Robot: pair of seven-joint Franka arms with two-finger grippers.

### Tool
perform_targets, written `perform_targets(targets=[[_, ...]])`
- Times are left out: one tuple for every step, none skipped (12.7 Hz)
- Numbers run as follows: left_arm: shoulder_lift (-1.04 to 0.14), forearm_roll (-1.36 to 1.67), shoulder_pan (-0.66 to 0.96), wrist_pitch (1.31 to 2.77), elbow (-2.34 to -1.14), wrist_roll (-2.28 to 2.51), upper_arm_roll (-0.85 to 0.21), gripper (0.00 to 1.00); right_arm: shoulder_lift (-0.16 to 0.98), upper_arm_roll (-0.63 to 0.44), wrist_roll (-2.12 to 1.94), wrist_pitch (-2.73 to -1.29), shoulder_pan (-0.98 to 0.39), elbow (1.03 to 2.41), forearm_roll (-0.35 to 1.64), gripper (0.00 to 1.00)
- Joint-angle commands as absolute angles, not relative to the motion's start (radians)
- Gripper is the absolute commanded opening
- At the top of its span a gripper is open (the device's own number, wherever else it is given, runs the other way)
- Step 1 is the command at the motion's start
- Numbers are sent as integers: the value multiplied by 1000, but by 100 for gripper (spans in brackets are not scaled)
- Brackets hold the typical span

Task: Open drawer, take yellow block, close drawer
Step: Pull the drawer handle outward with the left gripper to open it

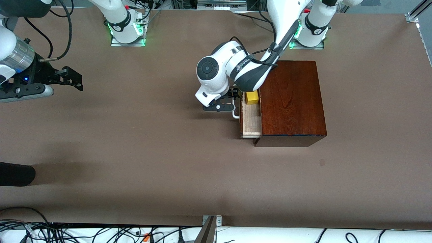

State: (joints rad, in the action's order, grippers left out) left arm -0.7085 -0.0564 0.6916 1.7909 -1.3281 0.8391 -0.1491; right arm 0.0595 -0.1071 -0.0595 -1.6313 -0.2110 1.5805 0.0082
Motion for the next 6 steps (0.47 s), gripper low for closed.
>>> perform_targets(targets=[[-753, 15, 712, 1864, -1295, 873, -167, 100, 60, -106, -52, -1624, -204, 1572, 23, 100], [-753, 47, 712, 1874, -1293, 877, -167, 100, 60, -107, -52, -1624, -204, 1572, 23, 100], [-753, 66, 707, 1876, -1292, 876, -167, 100, 60, -107, -52, -1624, -204, 1572, 23, 100], [-752, 69, 703, 1876, -1287, 876, -167, 100, 60, -107, -52, -1624, -204, 1572, 23, 100], [-752, 69, 701, 1876, -1285, 876, -166, 100, 60, -107, -52, -1624, -204, 1572, 23, 100], [-752, 69, 700, 1876, -1270, 874, -164, 100, 61, -107, -52, -1624, -204, 1572, 23, 100]])
